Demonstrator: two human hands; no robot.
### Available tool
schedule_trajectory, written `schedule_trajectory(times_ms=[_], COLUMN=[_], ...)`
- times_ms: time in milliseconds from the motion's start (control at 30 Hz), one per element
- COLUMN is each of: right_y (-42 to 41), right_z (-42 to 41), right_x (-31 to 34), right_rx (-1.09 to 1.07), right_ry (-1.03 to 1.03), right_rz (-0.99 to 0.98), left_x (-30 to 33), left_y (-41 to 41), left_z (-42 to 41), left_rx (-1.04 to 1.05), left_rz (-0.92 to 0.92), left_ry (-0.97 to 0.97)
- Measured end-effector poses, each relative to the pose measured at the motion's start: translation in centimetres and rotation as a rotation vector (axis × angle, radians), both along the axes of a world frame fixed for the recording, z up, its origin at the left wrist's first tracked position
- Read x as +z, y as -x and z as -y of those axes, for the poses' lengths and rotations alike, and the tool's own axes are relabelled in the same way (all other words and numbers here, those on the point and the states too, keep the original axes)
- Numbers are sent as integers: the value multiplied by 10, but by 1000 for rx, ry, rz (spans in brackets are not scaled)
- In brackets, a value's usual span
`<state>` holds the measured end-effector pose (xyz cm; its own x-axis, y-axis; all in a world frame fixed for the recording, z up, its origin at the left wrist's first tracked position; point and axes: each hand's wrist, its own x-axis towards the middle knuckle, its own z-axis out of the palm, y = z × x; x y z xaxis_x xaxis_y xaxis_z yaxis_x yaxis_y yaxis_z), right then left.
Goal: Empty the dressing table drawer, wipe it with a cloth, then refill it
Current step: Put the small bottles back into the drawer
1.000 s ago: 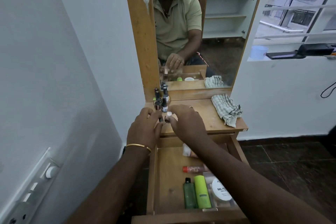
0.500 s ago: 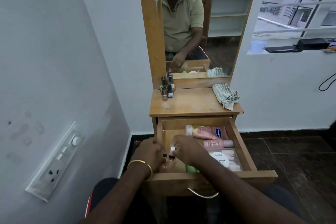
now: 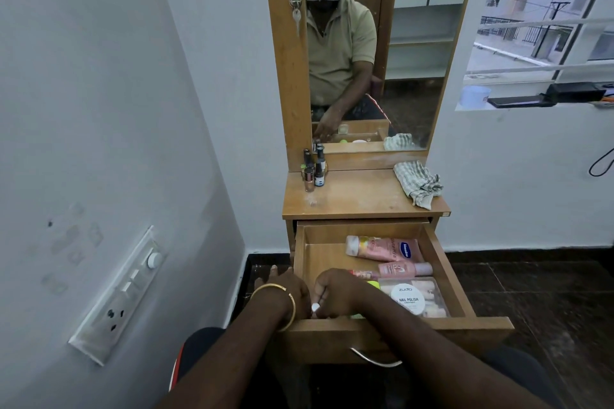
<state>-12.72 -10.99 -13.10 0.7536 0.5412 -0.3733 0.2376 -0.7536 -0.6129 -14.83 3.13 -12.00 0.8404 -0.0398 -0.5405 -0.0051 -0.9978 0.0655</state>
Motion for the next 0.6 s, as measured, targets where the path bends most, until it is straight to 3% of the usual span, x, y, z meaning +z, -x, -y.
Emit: schedule_trajectory(times_ms=[267,600], right_y=[-4,-1], right_z=[3,5], right_x=[-1,3], right_rx=[-7,3], right_ry=[32,65], right_rz=[-161,-189], left_x=[-22,-24], left_y=[-25,-27], left_z=[7,3], left_rx=[-128,-150], left_rz=[-203,-320], left_ry=[-277,-230])
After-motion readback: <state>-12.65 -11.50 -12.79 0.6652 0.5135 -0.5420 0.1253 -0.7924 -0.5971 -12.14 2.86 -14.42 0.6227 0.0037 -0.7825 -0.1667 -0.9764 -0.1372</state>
